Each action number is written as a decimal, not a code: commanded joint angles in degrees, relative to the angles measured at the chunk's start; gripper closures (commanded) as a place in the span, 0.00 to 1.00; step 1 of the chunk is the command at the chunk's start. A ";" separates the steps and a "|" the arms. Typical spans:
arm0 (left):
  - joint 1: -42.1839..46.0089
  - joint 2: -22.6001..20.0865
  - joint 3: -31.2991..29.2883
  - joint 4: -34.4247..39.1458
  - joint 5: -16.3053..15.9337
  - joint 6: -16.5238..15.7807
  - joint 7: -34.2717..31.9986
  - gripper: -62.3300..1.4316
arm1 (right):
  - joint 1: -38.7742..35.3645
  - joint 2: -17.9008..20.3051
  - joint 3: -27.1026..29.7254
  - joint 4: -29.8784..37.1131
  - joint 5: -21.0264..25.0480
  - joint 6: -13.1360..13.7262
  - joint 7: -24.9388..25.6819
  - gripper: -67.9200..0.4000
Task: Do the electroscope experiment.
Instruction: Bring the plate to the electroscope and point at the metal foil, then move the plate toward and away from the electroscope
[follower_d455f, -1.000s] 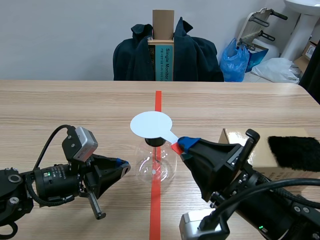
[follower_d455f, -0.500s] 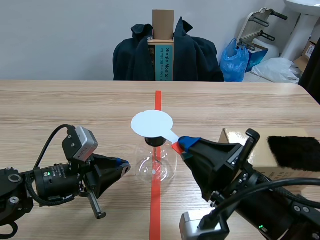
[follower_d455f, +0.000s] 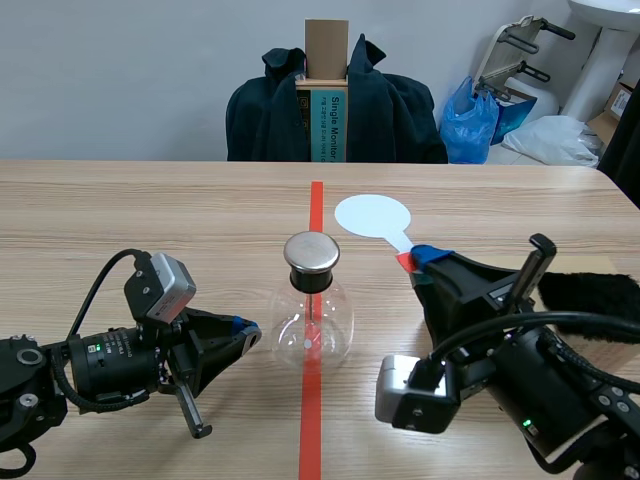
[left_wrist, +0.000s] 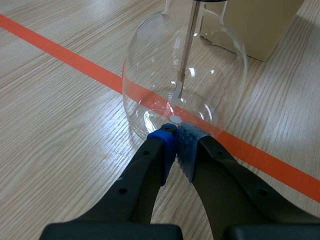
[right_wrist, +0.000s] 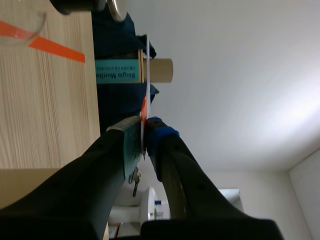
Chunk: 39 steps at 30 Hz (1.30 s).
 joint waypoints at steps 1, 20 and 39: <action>-0.31 0.17 -0.48 0.92 -0.76 -0.11 -1.01 0.94 | 0.68 0.48 0.07 0.83 0.17 -0.85 -1.27 0.98; -0.31 0.17 -0.48 0.92 -0.76 -0.11 -0.98 0.94 | 0.68 0.50 0.07 0.83 0.15 -0.85 -1.25 0.98; -0.31 0.17 -0.48 0.92 -0.76 -0.11 -0.98 0.94 | 0.68 0.50 0.07 0.83 -0.24 -0.85 15.80 0.98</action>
